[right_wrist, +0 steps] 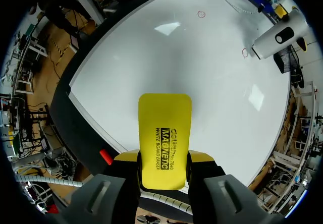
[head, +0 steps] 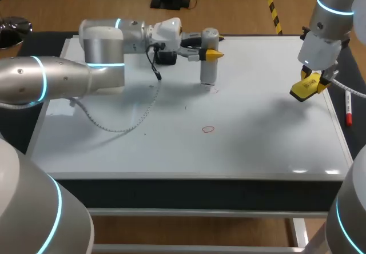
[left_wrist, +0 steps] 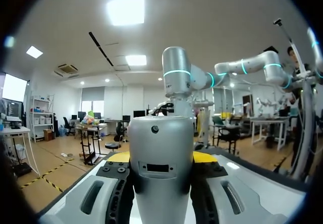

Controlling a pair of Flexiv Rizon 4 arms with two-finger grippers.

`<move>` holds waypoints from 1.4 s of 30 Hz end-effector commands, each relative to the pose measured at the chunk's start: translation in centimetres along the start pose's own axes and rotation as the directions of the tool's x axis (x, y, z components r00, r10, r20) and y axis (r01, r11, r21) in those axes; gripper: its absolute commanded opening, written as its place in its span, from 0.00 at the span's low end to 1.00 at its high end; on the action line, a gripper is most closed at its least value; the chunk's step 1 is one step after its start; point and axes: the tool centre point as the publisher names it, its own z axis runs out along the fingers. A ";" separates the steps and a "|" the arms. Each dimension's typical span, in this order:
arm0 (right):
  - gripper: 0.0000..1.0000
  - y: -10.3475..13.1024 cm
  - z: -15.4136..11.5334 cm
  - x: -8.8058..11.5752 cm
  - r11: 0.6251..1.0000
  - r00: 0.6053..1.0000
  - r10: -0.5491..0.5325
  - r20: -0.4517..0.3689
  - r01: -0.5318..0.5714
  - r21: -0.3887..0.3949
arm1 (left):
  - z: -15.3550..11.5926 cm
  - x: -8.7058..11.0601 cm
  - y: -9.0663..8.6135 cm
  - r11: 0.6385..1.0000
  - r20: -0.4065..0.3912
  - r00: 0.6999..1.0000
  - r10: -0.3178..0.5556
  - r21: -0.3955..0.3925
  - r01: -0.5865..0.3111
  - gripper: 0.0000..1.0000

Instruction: Pick up the inspection probe, press it on each red-marked spot on the whiteboard one by one, put down the probe, pick up the eraser, and wipe off all the red marks.

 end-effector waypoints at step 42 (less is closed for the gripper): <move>0.00 -0.1 0.0 0.0 1.000 1.000 -0.001 -0.003 0.001 0.001 | -25.6 9.4 -3.7 1.000 0.398 0.917 0.020 -0.006 -0.019 0.00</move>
